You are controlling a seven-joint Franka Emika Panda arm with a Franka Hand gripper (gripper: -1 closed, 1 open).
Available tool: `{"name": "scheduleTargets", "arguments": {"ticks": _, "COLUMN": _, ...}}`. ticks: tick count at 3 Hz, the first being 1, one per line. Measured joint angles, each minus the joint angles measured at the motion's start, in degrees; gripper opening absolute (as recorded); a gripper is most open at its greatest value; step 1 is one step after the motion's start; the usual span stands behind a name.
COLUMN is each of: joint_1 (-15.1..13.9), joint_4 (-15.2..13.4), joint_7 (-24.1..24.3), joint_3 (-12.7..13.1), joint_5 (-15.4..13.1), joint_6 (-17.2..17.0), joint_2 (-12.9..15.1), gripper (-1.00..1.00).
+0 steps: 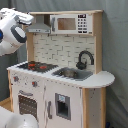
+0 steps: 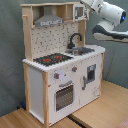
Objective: Play with the kitchen
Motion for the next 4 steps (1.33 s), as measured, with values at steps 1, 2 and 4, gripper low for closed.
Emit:
{"name": "scheduleTargets", "arguments": {"ticks": 1, "joint_1": -3.71, "joint_4": 1.39, "joint_7": 5.60, "joint_3": 1.00, "joint_5": 0.31, "joint_6": -0.45, "joint_2": -3.60, "gripper": 1.00}}
{"name": "scheduleTargets", "arguments": {"ticks": 2, "joint_1": -7.25, "joint_4": 2.73, "joint_7": 11.68, "joint_3": 1.20, "joint_5": 1.13, "joint_6": -1.69, "joint_2": -7.82, "gripper": 1.00}}
{"name": "scheduleTargets", "arguments": {"ticks": 4, "joint_1": -11.55, "joint_4": 4.58, "joint_7": 20.56, "joint_3": 1.01, "joint_5": 2.86, "joint_6": -4.65, "joint_2": -13.62, "gripper": 1.00}}
